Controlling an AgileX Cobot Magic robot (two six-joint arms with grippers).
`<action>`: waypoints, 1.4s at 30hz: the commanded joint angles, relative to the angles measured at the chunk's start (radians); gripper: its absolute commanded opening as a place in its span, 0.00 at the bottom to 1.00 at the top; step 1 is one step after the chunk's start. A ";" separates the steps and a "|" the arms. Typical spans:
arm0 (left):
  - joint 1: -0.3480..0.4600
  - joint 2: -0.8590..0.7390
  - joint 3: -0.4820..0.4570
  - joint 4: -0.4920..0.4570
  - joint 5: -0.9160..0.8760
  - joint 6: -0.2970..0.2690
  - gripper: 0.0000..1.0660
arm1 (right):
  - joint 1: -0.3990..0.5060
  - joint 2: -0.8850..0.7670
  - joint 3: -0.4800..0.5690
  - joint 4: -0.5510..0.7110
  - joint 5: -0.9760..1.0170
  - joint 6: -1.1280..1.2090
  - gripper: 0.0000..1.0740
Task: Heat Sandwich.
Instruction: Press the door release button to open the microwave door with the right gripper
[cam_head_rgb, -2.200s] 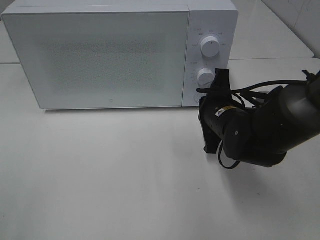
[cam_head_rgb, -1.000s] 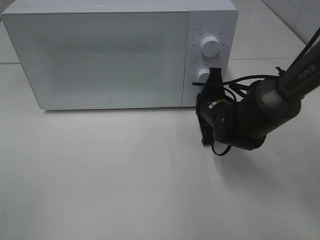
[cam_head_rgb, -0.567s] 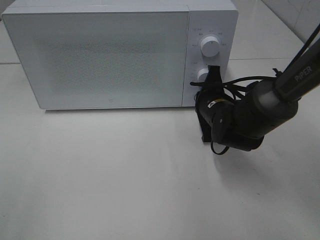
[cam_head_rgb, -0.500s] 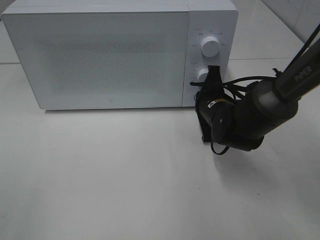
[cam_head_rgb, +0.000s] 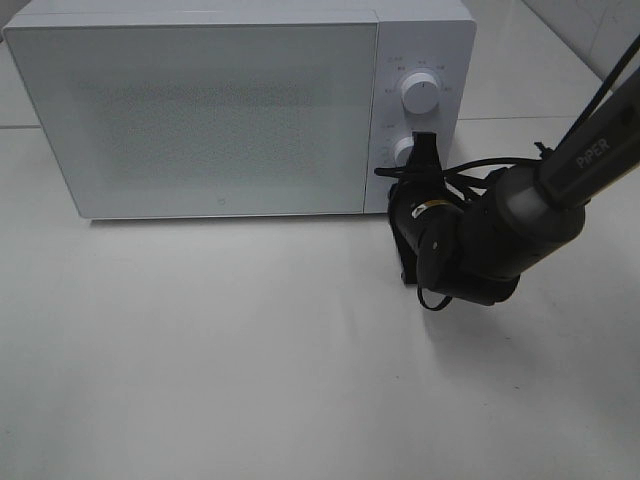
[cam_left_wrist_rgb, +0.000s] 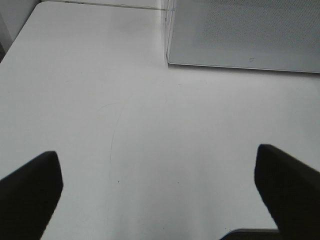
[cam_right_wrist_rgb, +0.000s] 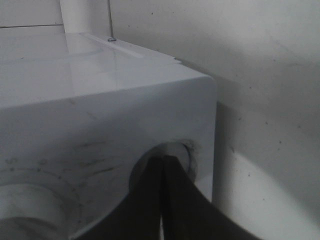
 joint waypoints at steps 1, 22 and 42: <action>0.002 -0.005 0.002 -0.008 -0.013 0.000 0.93 | -0.012 0.006 -0.063 -0.032 -0.105 -0.019 0.00; 0.002 -0.005 0.002 -0.008 -0.013 0.000 0.93 | -0.053 0.024 -0.147 -0.018 -0.024 -0.120 0.00; 0.002 -0.005 0.002 -0.008 -0.013 0.000 0.93 | -0.004 -0.077 -0.017 0.004 0.082 -0.099 0.00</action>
